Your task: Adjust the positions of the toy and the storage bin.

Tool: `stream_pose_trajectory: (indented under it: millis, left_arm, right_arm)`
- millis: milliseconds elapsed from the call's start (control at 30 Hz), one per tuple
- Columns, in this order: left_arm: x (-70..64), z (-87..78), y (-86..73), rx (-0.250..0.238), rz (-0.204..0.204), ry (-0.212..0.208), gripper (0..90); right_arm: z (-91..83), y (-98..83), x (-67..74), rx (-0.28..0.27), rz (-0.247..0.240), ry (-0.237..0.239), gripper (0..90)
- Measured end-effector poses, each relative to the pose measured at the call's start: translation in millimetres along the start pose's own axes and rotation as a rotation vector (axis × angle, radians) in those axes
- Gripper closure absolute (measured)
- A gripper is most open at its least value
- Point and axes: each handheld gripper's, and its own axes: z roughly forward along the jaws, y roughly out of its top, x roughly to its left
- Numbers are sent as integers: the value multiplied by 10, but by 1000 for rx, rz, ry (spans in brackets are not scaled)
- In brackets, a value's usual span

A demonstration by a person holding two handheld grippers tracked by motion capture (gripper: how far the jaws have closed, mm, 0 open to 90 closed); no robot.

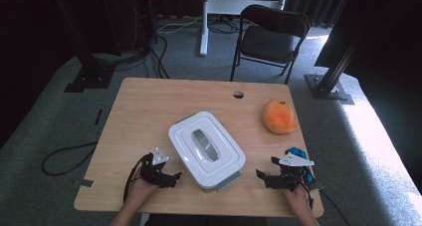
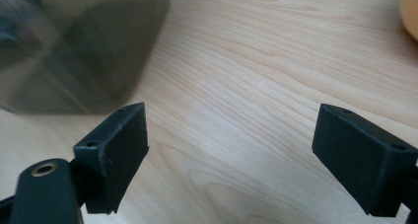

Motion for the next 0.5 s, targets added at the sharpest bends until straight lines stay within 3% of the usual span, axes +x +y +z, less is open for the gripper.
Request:
stream_pose_trajectory:
  millis: [133, 267, 367, 500]
  left_arm:
    - [87, -84, -92, -5, -11, 38, 9]
    - [199, -166, -160, -9, -42, 62, 9]
    - [282, -225, -200, -15, -60, 82, 9]
    - [377, -301, -276, -27, -86, 131, 9]
  right_arm:
    - [-70, 72, 21, -30, -6, -16, 135]
    - [-172, 167, 43, -54, 13, 7, 133]
    - [-223, 228, 87, -49, -3, -5, 123]
    - [-258, 293, 131, -28, -13, 34, 130]
